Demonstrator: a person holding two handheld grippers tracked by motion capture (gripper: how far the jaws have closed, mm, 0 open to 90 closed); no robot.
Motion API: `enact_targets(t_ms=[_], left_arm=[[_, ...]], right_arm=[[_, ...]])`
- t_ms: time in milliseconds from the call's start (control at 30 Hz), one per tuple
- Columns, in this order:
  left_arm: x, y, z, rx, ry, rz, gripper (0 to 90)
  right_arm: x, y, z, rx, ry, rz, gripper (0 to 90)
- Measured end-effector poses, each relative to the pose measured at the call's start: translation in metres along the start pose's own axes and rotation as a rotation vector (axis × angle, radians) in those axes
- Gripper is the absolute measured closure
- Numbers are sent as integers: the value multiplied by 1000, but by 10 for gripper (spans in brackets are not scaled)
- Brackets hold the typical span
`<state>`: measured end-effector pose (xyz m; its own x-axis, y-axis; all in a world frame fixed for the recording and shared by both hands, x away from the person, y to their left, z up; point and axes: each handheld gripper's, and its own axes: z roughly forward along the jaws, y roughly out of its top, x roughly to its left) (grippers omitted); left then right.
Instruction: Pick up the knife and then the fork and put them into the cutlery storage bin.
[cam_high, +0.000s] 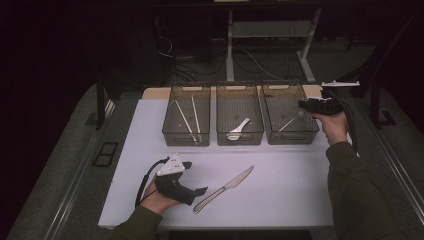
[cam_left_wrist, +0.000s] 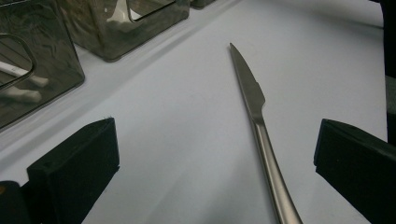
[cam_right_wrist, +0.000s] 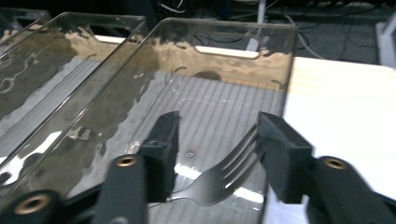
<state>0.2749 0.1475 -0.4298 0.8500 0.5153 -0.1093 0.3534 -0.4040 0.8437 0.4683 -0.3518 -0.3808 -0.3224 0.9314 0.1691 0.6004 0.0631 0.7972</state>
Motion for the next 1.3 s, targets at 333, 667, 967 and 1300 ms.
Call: enact_targets(t_ms=[333, 667, 967, 1300], left_arm=[[0, 0, 0, 2, 0, -1, 0], [-1, 0, 0, 5, -2, 3, 0], [-4, 0, 2, 20, -5, 15, 0], [-7, 2, 4, 35, -10, 13, 0]], right_arm=[[-3, 1, -11, -37, 5, -1, 402], [13, -8, -31, -77, 96, -22, 344], [45, -32, -64, -55, 155, -121, 285], [73, -75, -84, -26, 245, -155, 251]])
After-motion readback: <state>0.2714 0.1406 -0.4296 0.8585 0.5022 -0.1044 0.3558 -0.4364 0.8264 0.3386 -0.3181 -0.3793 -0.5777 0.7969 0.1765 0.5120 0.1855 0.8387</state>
